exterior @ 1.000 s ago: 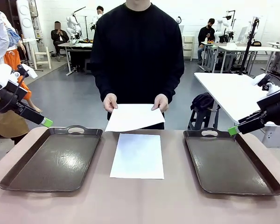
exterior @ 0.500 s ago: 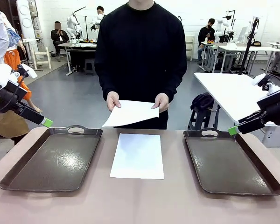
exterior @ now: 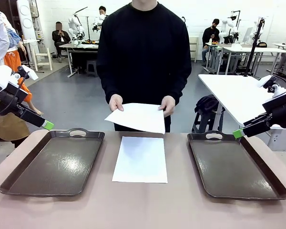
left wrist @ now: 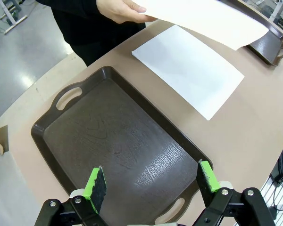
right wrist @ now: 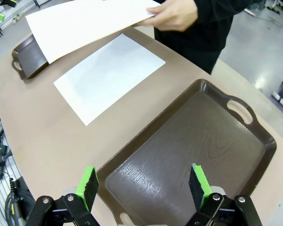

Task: Sort the A4 documents.
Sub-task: Receive the A4 Paper.

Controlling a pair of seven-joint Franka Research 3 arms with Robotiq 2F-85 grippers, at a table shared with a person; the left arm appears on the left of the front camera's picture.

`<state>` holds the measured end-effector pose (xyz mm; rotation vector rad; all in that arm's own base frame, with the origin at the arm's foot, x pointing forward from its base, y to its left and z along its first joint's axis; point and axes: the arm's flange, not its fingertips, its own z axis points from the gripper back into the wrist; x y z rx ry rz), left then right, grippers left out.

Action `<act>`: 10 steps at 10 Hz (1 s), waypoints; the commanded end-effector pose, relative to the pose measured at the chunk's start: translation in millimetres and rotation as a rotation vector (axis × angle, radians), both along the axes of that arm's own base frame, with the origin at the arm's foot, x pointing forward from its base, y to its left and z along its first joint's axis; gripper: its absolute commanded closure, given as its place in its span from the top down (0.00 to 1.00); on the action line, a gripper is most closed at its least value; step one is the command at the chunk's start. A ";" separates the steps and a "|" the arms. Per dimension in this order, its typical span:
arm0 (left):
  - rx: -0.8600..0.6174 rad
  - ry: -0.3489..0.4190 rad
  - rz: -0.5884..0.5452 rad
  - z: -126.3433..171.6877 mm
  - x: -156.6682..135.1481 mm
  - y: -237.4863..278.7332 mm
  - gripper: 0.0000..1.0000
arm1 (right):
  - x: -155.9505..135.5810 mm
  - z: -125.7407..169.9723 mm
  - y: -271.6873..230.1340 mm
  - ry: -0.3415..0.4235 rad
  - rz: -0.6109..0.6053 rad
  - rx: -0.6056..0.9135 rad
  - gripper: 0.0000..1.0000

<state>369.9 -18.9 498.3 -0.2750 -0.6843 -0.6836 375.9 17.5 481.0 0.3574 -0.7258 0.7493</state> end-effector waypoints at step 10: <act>-0.010 0.000 -0.002 -1.0 0.9 0.2 1.00 | 0.9 -2.6 0.0 -0.001 0.011 0.014 1.00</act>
